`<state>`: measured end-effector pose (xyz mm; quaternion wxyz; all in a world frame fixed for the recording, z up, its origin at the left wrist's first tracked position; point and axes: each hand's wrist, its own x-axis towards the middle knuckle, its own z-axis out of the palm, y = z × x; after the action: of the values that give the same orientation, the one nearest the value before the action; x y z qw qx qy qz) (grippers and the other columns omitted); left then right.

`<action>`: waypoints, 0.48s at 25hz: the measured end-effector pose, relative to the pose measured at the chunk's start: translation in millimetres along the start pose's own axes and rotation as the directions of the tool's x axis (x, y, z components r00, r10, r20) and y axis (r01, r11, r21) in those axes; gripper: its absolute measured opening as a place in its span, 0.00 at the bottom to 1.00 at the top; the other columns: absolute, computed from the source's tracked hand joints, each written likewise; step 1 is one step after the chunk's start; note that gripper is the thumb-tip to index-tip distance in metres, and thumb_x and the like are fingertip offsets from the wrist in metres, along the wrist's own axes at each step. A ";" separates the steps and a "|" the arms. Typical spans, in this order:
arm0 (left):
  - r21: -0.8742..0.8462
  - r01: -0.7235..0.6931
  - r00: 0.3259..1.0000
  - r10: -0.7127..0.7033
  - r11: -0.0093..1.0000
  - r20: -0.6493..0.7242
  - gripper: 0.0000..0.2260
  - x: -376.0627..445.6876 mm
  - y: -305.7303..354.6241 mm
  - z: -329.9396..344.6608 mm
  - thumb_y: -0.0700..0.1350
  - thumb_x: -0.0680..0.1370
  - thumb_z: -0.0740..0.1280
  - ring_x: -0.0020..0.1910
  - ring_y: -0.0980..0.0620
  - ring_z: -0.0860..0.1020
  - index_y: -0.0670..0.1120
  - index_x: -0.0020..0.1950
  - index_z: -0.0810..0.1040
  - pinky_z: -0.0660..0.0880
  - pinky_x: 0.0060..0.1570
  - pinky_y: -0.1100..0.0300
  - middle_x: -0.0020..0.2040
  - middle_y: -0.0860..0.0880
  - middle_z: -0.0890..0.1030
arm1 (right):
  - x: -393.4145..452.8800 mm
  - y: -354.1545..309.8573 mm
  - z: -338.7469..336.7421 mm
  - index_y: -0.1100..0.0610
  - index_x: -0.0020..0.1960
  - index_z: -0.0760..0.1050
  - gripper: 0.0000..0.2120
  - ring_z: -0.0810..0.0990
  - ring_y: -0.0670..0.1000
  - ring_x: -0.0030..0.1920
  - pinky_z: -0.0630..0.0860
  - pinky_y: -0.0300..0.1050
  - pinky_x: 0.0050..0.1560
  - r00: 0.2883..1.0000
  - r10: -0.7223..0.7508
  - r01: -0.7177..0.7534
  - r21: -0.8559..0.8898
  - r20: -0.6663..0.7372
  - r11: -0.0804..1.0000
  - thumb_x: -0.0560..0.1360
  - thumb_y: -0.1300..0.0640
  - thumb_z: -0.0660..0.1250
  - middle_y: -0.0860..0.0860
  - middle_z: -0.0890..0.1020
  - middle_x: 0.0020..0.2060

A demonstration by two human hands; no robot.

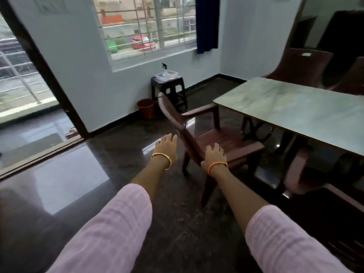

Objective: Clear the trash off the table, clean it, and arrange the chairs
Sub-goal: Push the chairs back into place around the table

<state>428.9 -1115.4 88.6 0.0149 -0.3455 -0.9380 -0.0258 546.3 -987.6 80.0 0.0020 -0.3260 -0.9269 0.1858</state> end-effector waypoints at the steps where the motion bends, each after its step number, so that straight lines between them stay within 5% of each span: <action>1: 0.002 0.011 1.000 -0.011 1.000 0.006 0.32 10.4 -26.2 -5.2 0.44 0.75 0.64 0.76 0.44 0.56 0.44 0.76 0.54 0.61 0.72 0.46 0.76 0.43 0.57 | 15.8 -27.5 2.3 0.58 0.69 0.62 0.28 0.60 0.61 0.71 0.63 0.57 0.69 0.999 -0.041 0.041 -0.005 0.003 0.999 0.73 0.54 0.66 0.59 0.59 0.72; 6: -0.094 0.073 0.997 -0.069 0.993 0.045 0.33 68.6 -101.7 5.1 0.44 0.75 0.64 0.76 0.44 0.56 0.45 0.77 0.53 0.62 0.72 0.46 0.77 0.44 0.56 | 98.4 -117.5 7.5 0.60 0.70 0.61 0.29 0.63 0.61 0.69 0.66 0.58 0.67 0.987 -0.156 0.154 -0.051 -0.045 0.987 0.73 0.54 0.66 0.60 0.62 0.69; 12: -0.278 0.014 0.997 0.009 0.960 0.083 0.38 178.1 -108.5 29.0 0.39 0.74 0.65 0.76 0.44 0.57 0.48 0.78 0.46 0.66 0.69 0.49 0.79 0.45 0.49 | 212.0 -140.8 38.2 0.58 0.67 0.64 0.27 0.67 0.60 0.68 0.66 0.55 0.66 0.997 0.077 -0.076 -0.036 0.017 0.996 0.73 0.50 0.68 0.59 0.71 0.66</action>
<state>222.7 -1080.9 63.7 -0.0730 -0.3438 -0.9252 -0.1430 289.6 -973.6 68.2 -0.0194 -0.3597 -0.9168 0.1722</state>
